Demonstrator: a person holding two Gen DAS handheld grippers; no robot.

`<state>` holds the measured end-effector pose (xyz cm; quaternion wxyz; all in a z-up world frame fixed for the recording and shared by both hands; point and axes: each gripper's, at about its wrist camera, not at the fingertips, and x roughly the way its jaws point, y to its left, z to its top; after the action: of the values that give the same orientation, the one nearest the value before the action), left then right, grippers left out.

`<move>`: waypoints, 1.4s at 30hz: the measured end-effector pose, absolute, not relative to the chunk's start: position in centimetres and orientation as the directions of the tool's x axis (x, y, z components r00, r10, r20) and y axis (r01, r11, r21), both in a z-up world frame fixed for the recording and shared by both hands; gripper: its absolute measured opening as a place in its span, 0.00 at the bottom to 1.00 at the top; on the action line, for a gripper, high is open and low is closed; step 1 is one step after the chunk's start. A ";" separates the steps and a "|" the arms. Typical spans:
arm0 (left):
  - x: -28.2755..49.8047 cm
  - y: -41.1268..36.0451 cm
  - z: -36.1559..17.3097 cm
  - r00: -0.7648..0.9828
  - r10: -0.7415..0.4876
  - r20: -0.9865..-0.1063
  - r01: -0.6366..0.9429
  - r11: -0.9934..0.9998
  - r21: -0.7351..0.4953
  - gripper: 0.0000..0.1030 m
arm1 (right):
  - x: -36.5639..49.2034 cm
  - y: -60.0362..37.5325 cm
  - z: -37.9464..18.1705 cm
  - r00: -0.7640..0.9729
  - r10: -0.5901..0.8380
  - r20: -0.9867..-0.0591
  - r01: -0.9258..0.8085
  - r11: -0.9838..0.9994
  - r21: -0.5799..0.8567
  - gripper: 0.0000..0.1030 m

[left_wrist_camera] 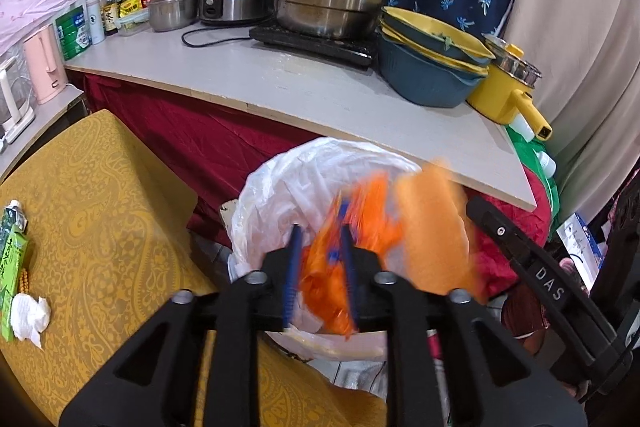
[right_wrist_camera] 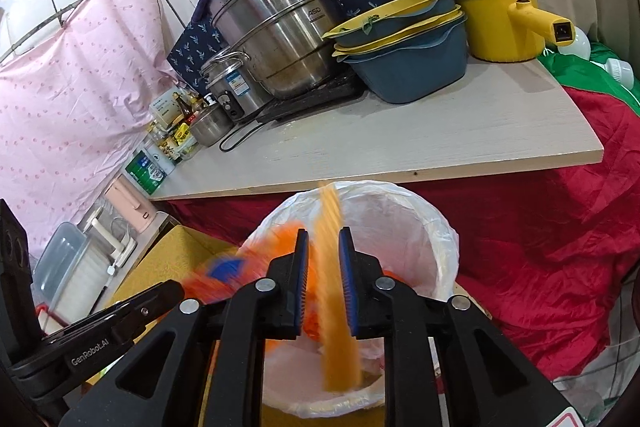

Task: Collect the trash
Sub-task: 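Open both grippers to drop the items into the bin, then move both tools back over the remaining table trash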

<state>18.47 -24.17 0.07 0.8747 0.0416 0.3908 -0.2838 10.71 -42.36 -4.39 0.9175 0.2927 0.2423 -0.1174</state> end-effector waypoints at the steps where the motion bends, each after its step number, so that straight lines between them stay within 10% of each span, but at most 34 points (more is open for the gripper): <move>1: 18.5 -24.1 0.2 0.540 -0.462 -0.704 0.525 0.838 -0.147 0.37 | 10.7 -42.2 -4.3 0.857 -0.078 -0.509 0.356 0.803 0.478 0.22; 15: 18.0 -20.7 1.5 0.599 -0.428 -0.677 0.480 0.868 -0.123 0.55 | 9.5 -40.3 -2.2 0.869 -0.097 -0.485 0.345 0.821 0.455 0.43; 42: 15.9 -4.3 4.3 0.716 -0.317 -0.621 0.289 0.946 -0.149 0.62 | 10.2 -26.2 2.4 0.885 0.066 -0.461 0.137 0.909 0.394 0.45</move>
<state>15.87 -4.32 4.31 0.9262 -0.0208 0.3391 -0.1637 10.16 -26.17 2.36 0.9471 0.2129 0.2393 -0.0188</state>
